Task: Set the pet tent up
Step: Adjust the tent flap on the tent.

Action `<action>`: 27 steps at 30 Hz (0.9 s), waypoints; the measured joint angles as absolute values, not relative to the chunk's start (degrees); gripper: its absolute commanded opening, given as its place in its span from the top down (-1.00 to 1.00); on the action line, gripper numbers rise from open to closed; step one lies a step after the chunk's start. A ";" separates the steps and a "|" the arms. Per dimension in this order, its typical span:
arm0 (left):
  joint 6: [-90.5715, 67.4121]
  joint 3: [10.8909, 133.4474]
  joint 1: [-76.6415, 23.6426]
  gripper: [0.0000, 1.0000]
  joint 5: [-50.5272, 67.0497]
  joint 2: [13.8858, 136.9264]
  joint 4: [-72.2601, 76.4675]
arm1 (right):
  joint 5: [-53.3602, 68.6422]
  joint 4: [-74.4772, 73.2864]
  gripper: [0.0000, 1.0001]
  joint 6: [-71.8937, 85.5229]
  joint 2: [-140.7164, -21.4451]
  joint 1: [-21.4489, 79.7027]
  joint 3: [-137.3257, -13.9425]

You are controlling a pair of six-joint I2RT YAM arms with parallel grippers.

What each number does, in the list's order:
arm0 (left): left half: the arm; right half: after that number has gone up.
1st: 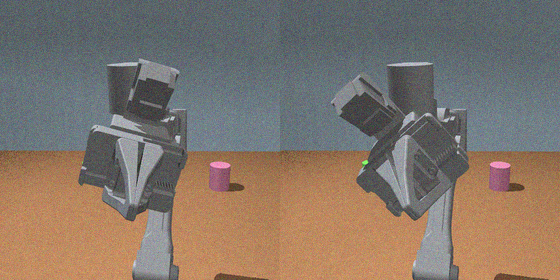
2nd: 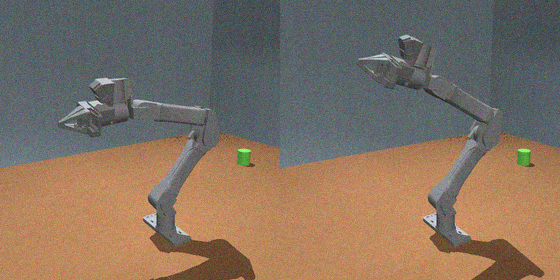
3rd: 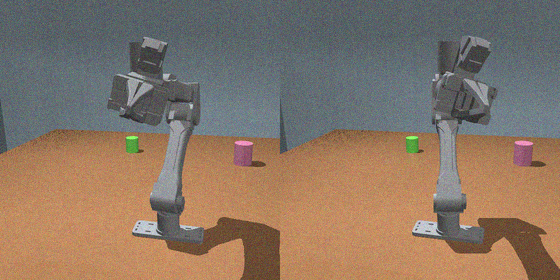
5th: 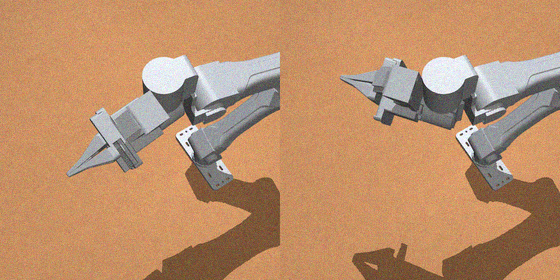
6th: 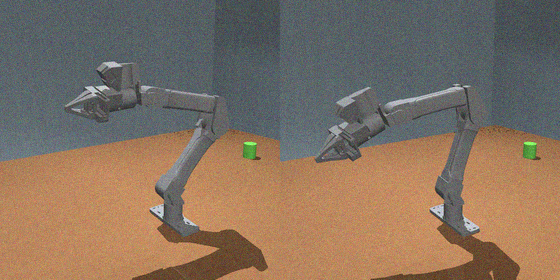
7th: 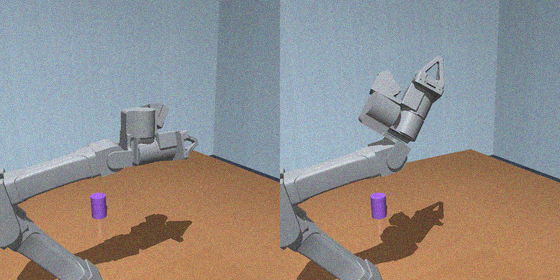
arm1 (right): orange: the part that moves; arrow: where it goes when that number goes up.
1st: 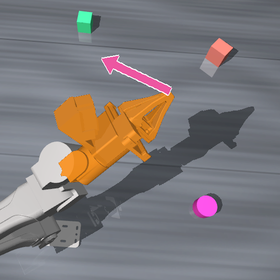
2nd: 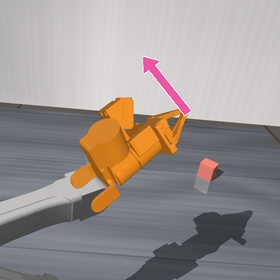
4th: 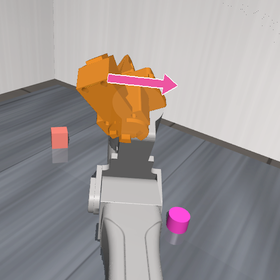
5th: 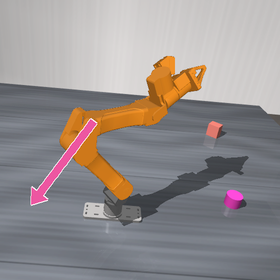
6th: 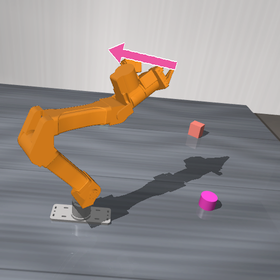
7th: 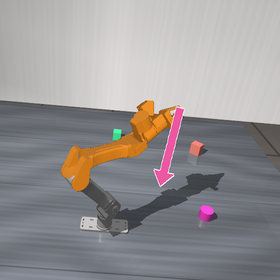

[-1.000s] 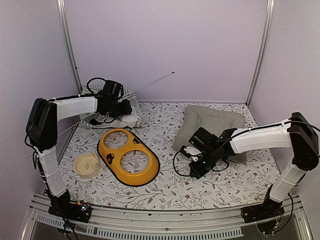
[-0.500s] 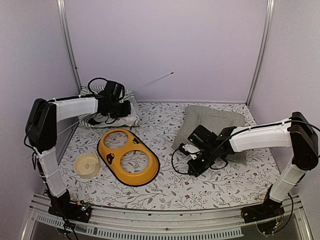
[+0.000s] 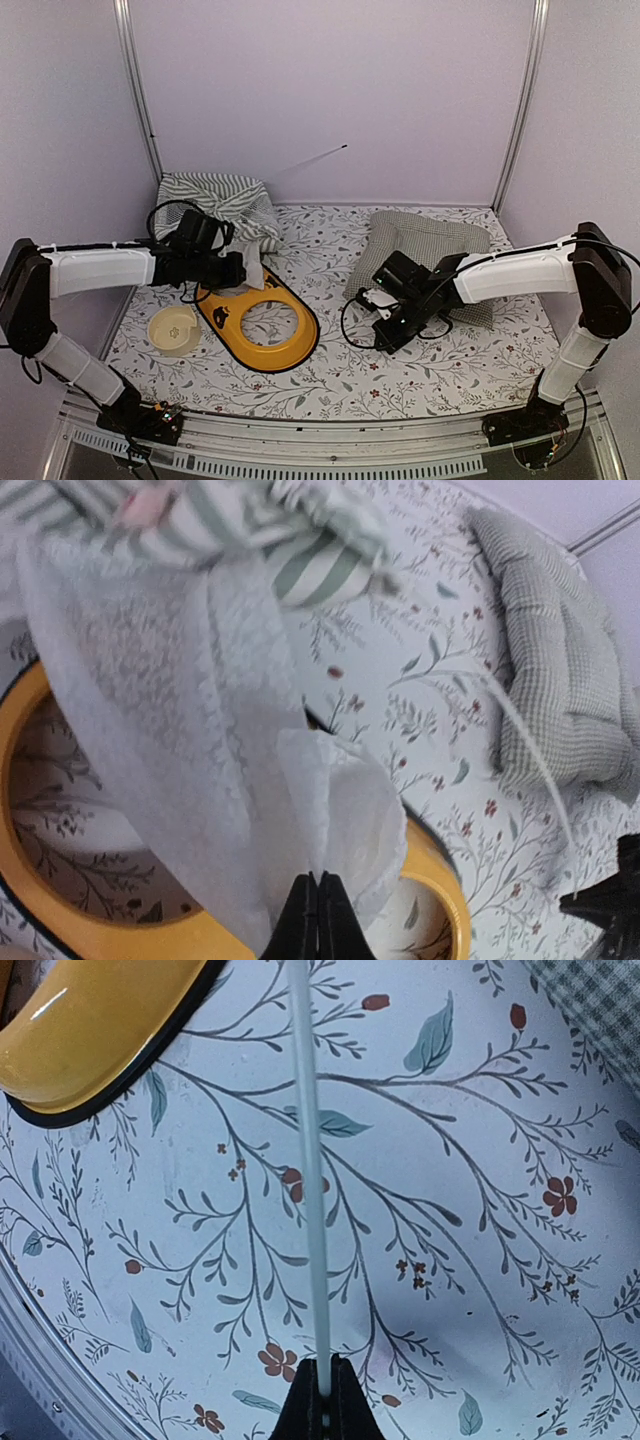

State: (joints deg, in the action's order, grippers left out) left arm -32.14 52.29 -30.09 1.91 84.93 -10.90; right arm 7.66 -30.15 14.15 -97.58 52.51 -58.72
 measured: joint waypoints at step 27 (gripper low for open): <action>-40.82 57.89 -33.91 0.08 -4.56 88.73 4.40 | 8.19 -35.81 1.00 12.51 -97.01 52.49 -68.16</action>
